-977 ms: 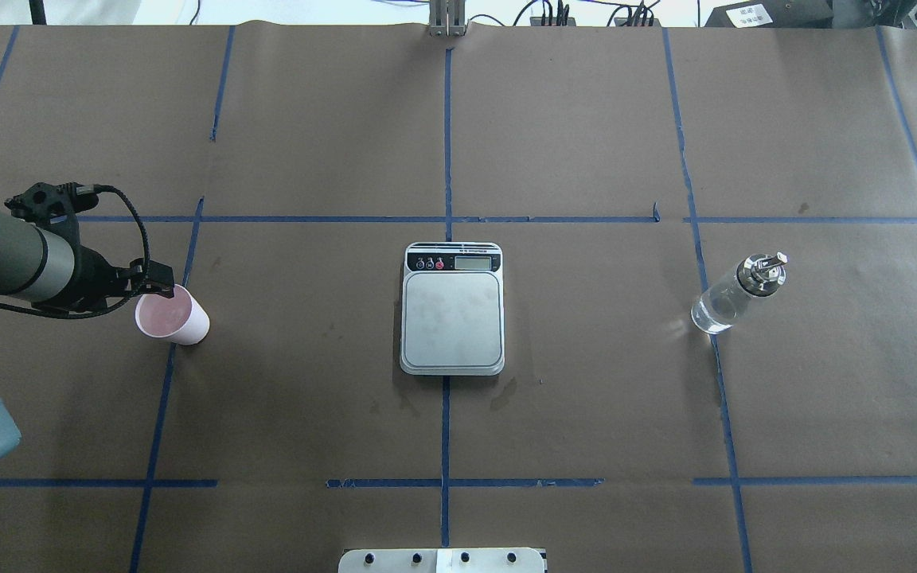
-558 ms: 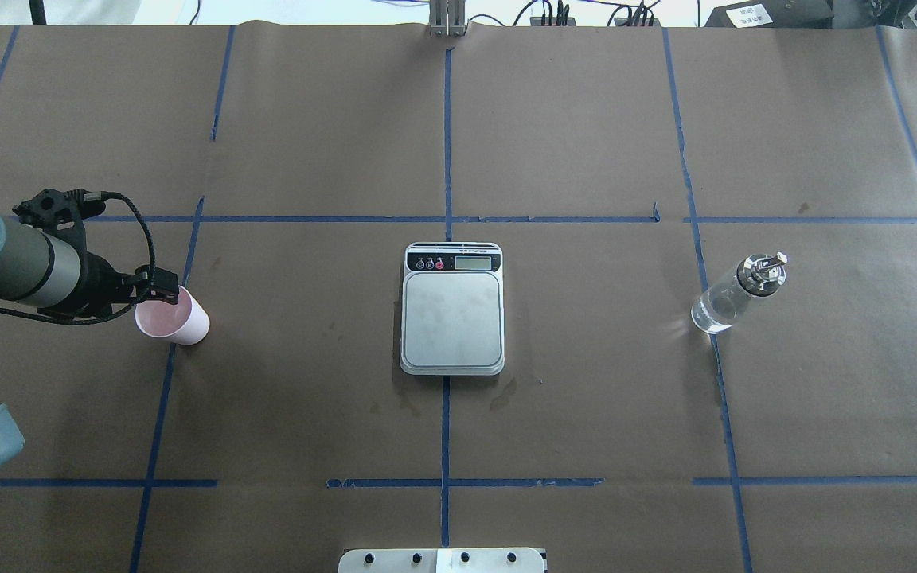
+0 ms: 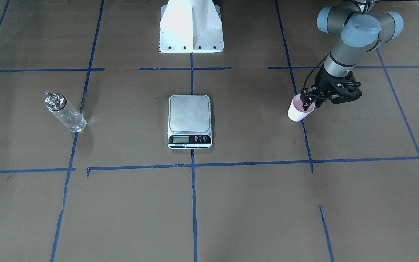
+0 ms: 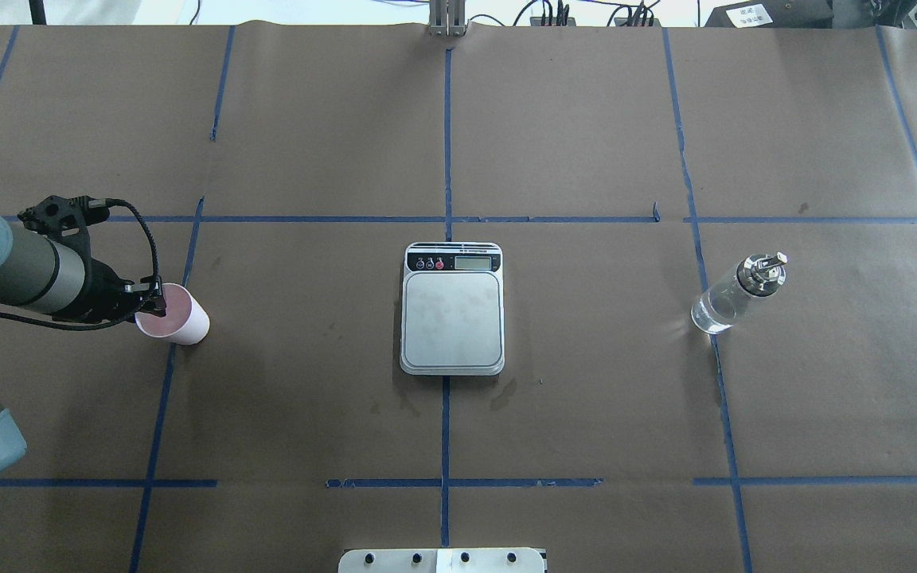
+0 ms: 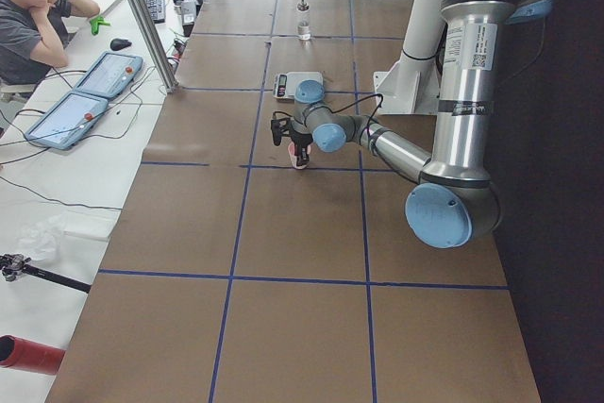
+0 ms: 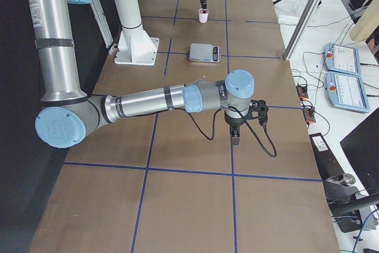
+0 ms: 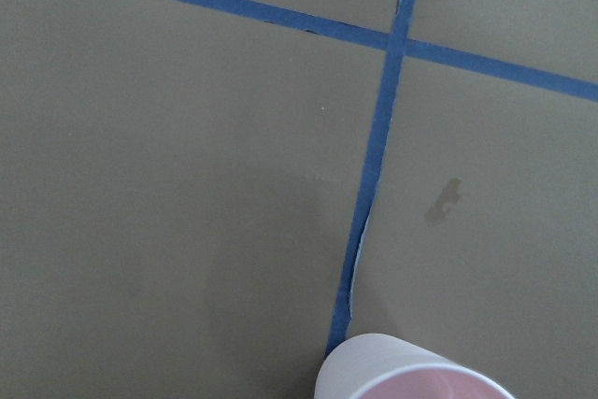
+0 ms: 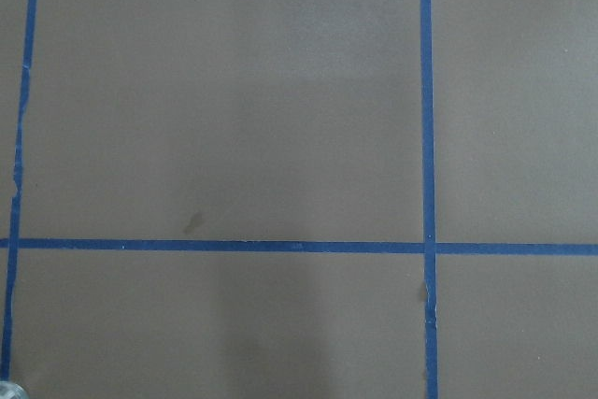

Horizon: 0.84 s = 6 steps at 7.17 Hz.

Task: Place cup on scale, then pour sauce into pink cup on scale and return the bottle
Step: 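Carry the pink cup with the left gripper onto the scale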

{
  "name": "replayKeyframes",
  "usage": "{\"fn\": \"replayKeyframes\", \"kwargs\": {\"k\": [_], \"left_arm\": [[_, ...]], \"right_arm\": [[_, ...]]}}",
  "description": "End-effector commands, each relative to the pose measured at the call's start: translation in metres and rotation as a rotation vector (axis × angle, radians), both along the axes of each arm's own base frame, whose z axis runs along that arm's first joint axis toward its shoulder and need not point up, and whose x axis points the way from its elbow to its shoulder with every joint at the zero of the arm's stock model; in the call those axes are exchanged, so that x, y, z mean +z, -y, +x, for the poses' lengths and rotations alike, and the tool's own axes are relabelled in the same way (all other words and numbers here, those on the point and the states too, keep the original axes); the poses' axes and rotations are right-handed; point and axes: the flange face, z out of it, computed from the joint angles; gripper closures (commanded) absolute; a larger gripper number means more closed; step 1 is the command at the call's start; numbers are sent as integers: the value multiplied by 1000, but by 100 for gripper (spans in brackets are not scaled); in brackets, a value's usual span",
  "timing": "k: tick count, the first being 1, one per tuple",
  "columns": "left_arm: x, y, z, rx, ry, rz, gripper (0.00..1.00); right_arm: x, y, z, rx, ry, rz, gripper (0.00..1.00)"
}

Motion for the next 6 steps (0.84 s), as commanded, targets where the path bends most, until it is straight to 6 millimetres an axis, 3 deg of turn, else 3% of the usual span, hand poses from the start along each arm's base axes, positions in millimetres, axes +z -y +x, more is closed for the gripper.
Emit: {"fn": "replayKeyframes", "kwargs": {"k": [1,3,4,5,6], "left_arm": [[-2,-1,-2,-1,-4,0,100],[-32,-6,-22,22,-73,-8,100],[-51,2,-43,-15,-74,-14,100],[-87,3,-45,-21,-57,-31,100],[-158,25,-25,-26,-38,-51,100]], "right_arm": [[-5,0,0,-1,5,8,0],[-10,-1,-2,-7,35,12,0],[-9,-2,-3,-8,40,10,0],[-9,-2,-3,-9,41,8,0],[-9,-2,-3,-9,41,10,0]]}}
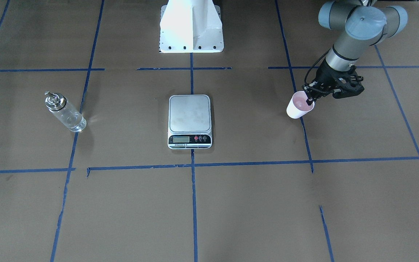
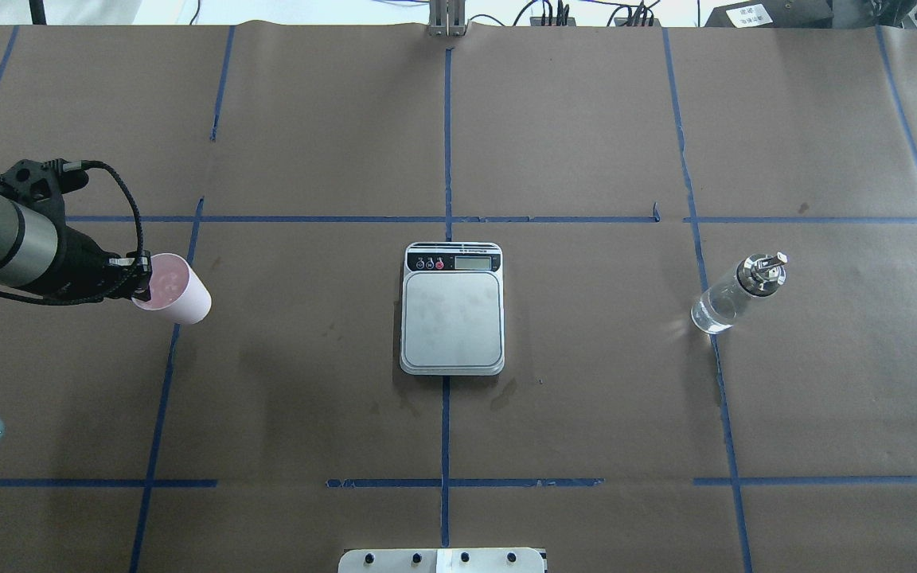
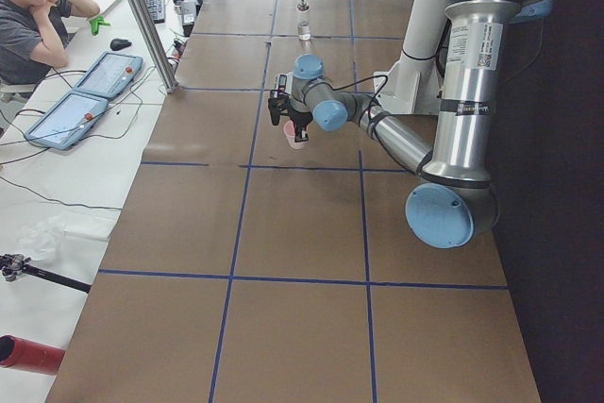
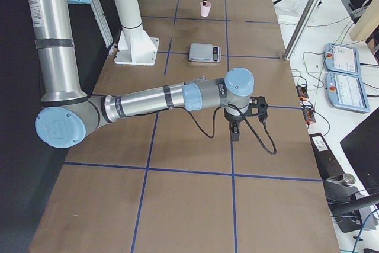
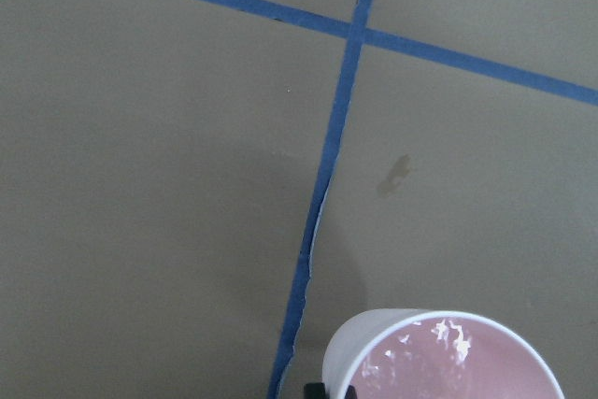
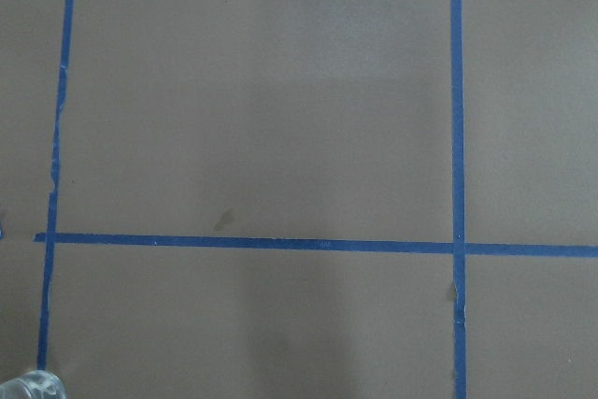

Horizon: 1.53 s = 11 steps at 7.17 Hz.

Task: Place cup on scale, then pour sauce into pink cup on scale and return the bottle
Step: 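Carry the pink cup with the left gripper onto the scale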

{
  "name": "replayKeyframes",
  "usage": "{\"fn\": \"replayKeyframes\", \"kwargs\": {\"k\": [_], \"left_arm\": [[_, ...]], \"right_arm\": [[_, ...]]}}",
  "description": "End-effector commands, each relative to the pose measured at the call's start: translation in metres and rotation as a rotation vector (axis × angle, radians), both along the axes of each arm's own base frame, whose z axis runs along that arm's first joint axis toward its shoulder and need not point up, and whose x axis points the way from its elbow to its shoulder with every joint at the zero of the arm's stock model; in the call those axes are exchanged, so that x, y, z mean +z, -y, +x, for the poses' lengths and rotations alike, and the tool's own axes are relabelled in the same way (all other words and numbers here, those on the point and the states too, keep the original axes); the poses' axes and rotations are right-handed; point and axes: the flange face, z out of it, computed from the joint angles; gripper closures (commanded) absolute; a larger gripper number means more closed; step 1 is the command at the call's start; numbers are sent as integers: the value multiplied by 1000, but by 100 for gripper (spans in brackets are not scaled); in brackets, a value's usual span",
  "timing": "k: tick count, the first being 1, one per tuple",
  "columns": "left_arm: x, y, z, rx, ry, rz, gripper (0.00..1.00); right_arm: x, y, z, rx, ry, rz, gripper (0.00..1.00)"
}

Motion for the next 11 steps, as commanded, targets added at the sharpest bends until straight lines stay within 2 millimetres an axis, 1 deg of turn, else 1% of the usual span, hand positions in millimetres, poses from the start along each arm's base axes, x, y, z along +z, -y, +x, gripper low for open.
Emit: {"fn": "replayKeyframes", "kwargs": {"k": [1,2,3,4,5,6,7,8,10,11], "left_arm": [[-138,24,37,-49,-1,-82,100],[-168,9,75,-73,-49,-157,100],[-207,14,121,-113,-66,-199,100],[-228,9,163,-154,-55,-225,100],[-235,1,193,-169,-37,-233,100],[-239,-1,215,-183,-18,-236,100],[-243,-1,229,-193,-23,-235,100],[-247,7,244,-207,-16,-240,100],[-237,4,252,-201,3,-247,100],[-236,3,254,-200,5,-247,100]], "right_arm": [[-1,-1,0,0,2,0,0],[-1,-1,0,-1,8,-1,0],[-3,-1,-1,-4,21,1,0],[-3,-1,-1,-4,21,1,0],[-4,-1,-1,-4,21,5,0],[-5,-1,-1,-4,23,6,0],[-5,-1,-1,-4,21,6,0],[-4,-1,-1,-4,23,5,0],[-4,-1,-1,-3,23,5,0],[-5,-1,-1,-4,23,6,0]]}}
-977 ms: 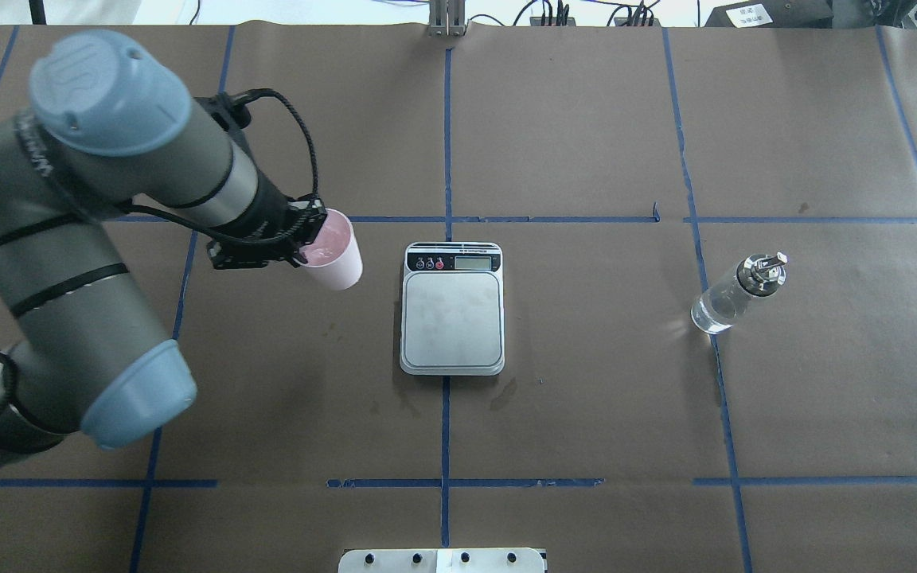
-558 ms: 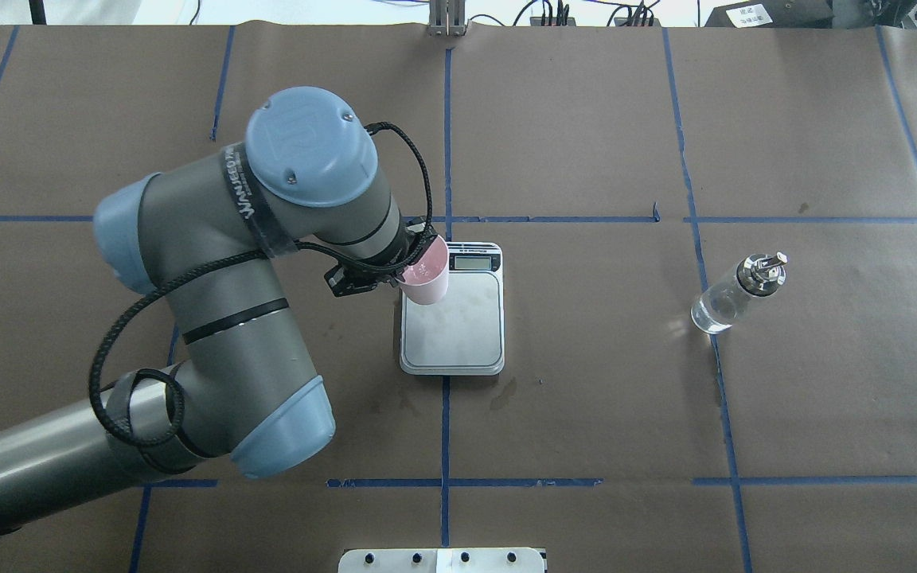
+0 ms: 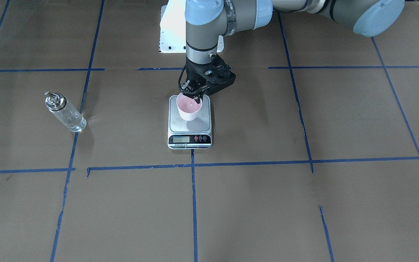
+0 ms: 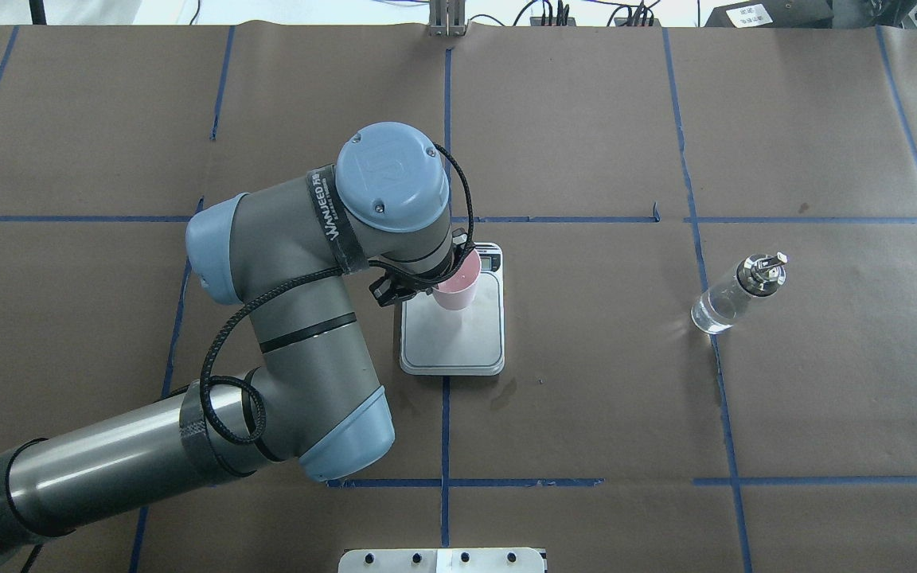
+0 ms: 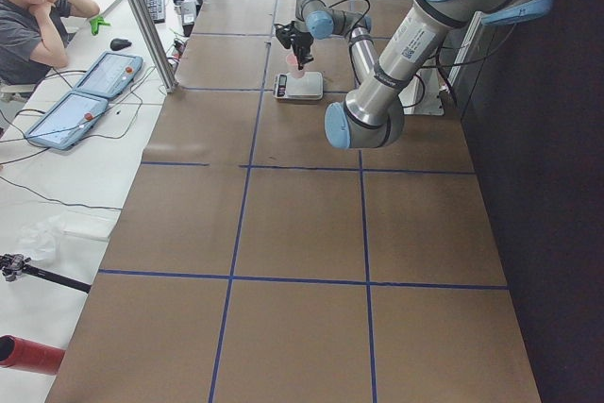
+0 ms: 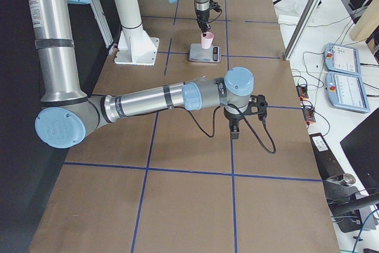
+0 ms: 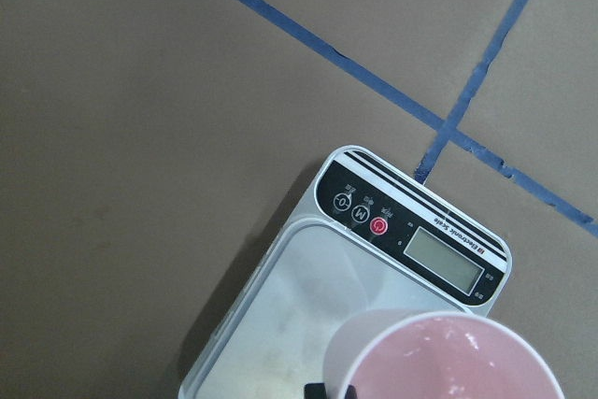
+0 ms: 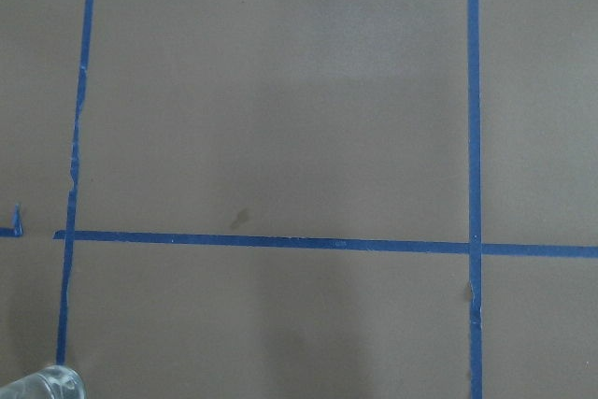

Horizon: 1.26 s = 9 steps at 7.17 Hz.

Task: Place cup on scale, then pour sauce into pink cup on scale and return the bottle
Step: 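Carry the pink cup with the left gripper onto the scale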

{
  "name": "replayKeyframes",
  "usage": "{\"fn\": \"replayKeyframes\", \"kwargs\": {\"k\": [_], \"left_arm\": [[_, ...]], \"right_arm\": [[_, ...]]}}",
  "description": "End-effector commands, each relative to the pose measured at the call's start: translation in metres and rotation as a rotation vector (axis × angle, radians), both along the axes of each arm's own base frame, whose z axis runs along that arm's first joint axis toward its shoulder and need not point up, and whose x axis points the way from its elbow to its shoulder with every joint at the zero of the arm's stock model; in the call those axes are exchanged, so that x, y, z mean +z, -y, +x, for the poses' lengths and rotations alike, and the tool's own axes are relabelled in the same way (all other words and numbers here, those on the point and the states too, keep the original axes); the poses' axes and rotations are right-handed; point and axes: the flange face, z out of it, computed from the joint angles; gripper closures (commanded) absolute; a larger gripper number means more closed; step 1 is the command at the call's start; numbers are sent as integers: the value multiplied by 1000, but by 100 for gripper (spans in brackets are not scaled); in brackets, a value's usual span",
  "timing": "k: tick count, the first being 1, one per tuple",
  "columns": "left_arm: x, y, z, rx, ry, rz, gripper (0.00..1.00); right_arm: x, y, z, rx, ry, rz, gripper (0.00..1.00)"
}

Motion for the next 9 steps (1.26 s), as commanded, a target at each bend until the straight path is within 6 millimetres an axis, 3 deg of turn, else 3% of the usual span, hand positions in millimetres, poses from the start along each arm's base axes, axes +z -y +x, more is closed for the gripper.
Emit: {"fn": "replayKeyframes", "kwargs": {"k": [1,4,5,6,7,9], "left_arm": [[6,-12,13,22,11,-5,100],[16,-20,26,44,29,-15,100],[14,-21,24,44,22,-12,83],[12,-22,22,52,19,-1,22],[11,-22,21,58,19,7,0],[-11,-31,-3,90,-22,69,0]], "right_arm": [[0,0,-1,-1,0,-1,0],[-1,0,0,0,2,2,0],[-1,0,-1,-1,2,2,0],[-3,0,-1,-1,2,7,0],[-7,-1,-1,-1,0,13,0],[-21,-4,0,12,4,21,0]]}}
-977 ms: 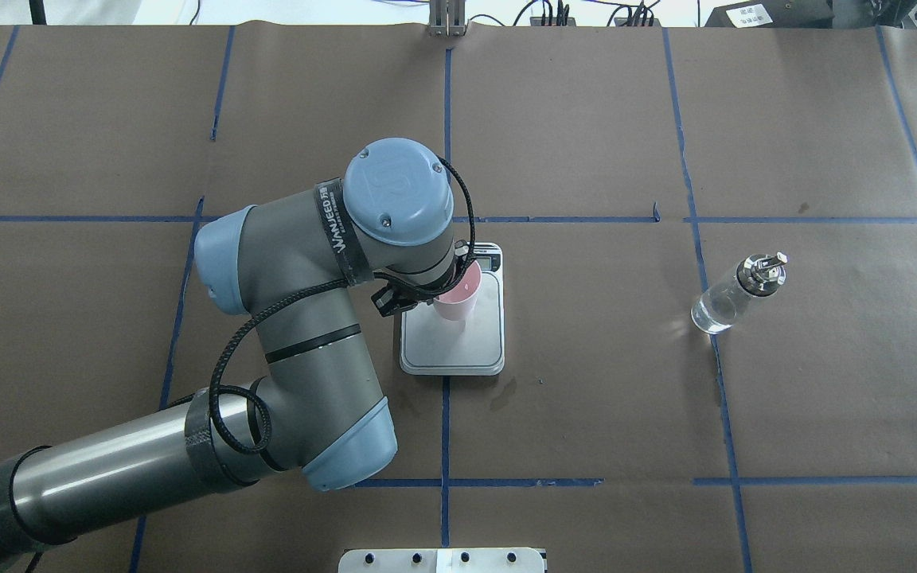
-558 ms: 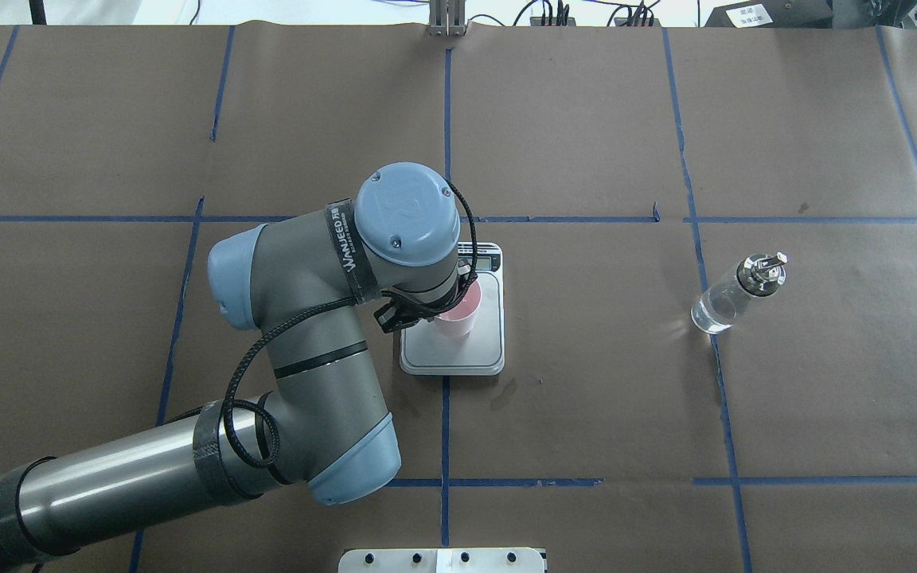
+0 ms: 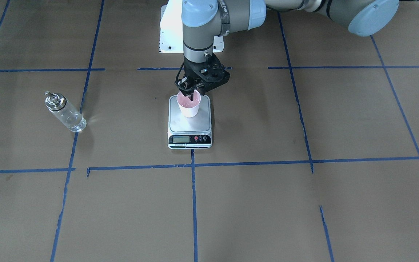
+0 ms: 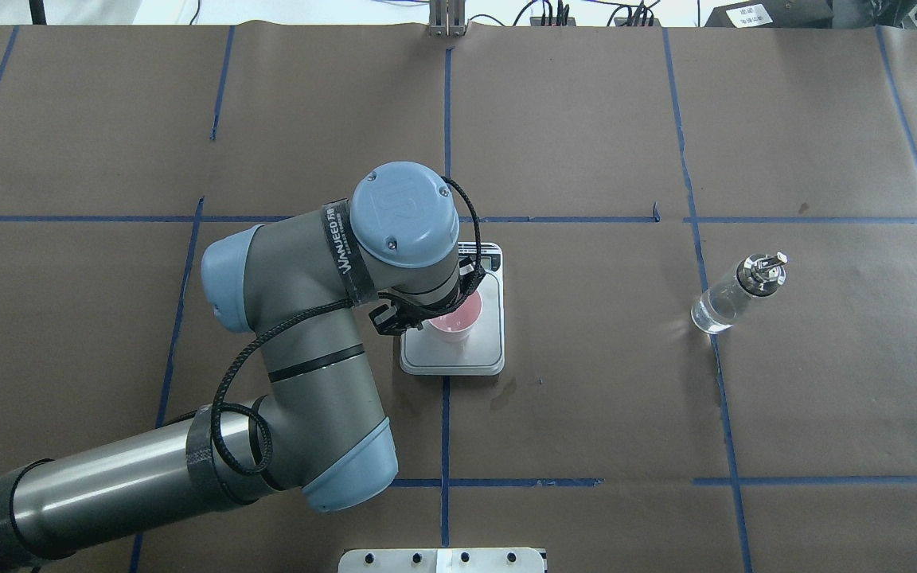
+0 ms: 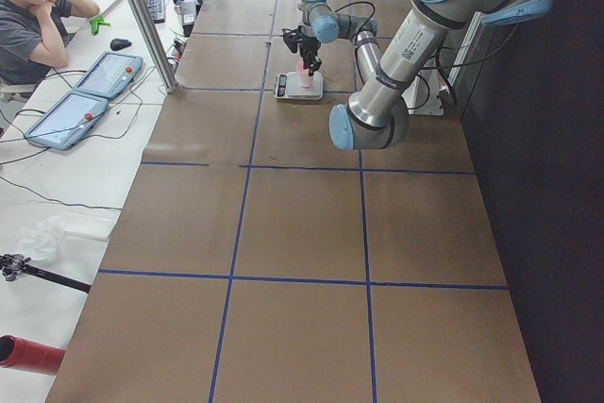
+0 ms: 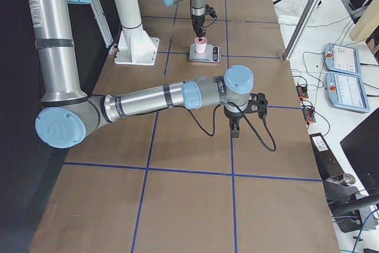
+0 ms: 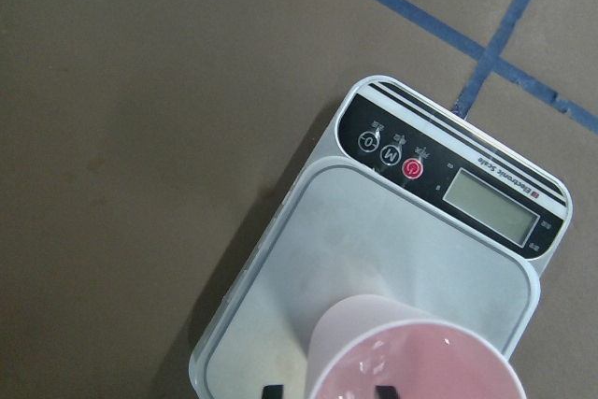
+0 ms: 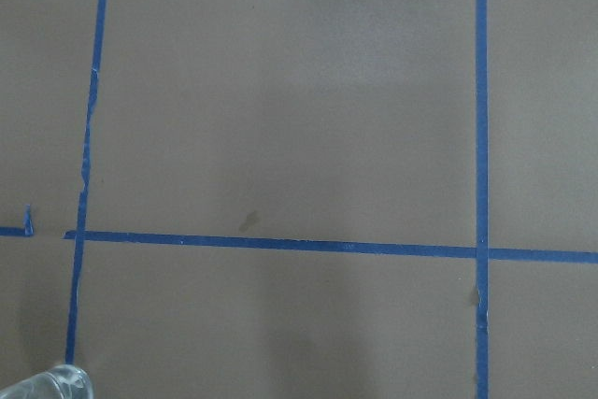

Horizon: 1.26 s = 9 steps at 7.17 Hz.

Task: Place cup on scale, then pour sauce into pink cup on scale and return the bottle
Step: 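Release the cup and lift the left arm while the right arm reaches out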

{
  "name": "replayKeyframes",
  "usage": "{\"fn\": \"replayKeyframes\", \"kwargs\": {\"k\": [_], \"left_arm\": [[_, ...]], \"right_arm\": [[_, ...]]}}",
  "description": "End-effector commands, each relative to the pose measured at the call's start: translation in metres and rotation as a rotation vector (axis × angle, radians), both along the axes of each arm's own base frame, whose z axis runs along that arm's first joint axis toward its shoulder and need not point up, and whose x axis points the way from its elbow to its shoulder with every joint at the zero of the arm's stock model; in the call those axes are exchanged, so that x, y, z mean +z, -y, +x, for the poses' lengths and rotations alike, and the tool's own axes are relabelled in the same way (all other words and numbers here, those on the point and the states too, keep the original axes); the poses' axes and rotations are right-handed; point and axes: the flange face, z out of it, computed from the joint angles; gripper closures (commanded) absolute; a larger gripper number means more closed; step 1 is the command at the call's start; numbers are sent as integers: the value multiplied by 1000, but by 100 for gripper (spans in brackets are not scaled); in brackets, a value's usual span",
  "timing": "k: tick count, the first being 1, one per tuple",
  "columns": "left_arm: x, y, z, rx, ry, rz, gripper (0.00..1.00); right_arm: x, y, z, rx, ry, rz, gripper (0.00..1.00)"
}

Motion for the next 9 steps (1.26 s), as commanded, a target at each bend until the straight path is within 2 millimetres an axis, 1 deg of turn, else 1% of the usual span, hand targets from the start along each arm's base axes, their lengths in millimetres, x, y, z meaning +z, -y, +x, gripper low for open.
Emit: {"fn": "replayKeyframes", "kwargs": {"k": [1,2,3,4,5,6,7,8,9], "left_arm": [[-23,-6,-35,25,-29,60,0],[-36,-2,-69,38,-39,82,0],[-45,21,-110,35,-56,91,0],[-48,45,-140,40,-68,121,0],[-48,66,-167,47,-69,145,0],[-46,78,-201,63,-50,175,0],[-33,84,-239,66,-22,217,0],[-18,94,-270,62,3,257,0],[-6,102,-291,60,24,282,0]], "right_arm": [[-29,-10,1,15,0,-8,0],[-58,-27,-1,13,-6,-20,0],[-95,-54,-5,5,-8,-42,0],[-139,-86,-18,13,-1,-69,0],[-176,-111,-52,27,13,-107,0],[-209,-139,-95,49,-34,-121,0],[-233,-160,-127,88,-25,-122,0],[-238,-183,-150,137,-27,-85,0],[-227,-204,-177,169,-11,-52,0]]}}
